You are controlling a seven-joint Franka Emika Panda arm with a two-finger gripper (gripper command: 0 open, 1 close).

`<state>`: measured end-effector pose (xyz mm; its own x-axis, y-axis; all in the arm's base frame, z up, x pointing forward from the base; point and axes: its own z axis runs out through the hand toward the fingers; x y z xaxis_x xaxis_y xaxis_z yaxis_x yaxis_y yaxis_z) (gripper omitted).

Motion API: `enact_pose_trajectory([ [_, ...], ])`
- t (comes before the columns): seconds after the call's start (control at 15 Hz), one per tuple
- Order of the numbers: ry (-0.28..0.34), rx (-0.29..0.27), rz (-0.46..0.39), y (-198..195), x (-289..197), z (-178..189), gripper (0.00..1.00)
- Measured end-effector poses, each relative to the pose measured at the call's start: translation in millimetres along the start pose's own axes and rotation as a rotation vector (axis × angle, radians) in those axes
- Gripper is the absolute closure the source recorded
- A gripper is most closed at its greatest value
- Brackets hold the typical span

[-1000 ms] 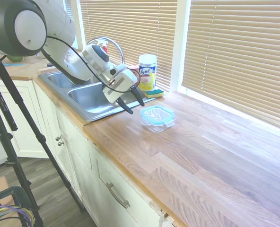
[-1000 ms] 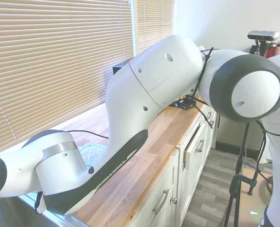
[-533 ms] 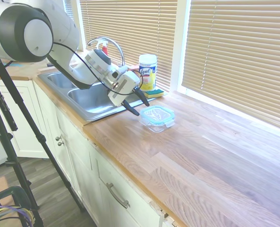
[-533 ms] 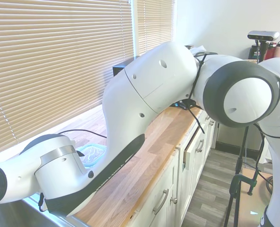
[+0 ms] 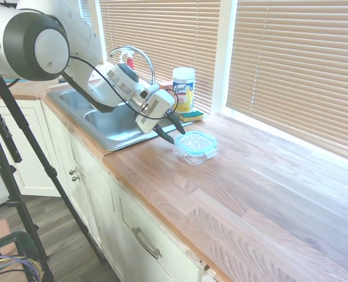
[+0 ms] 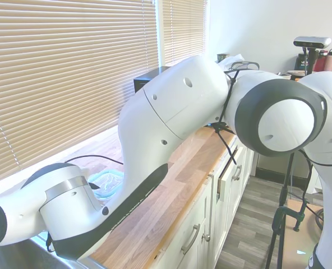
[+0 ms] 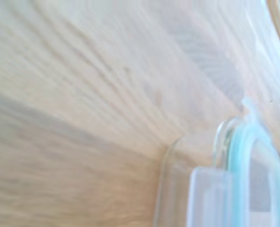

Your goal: Uncover the lid of the food container

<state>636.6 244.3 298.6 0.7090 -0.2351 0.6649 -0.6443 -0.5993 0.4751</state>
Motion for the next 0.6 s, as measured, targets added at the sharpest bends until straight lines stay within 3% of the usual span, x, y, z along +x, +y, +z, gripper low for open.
enact_pose_trajectory([
  [0.6,0.003,-0.013,0.011,2.4,4.5,7.9,1.0],
])
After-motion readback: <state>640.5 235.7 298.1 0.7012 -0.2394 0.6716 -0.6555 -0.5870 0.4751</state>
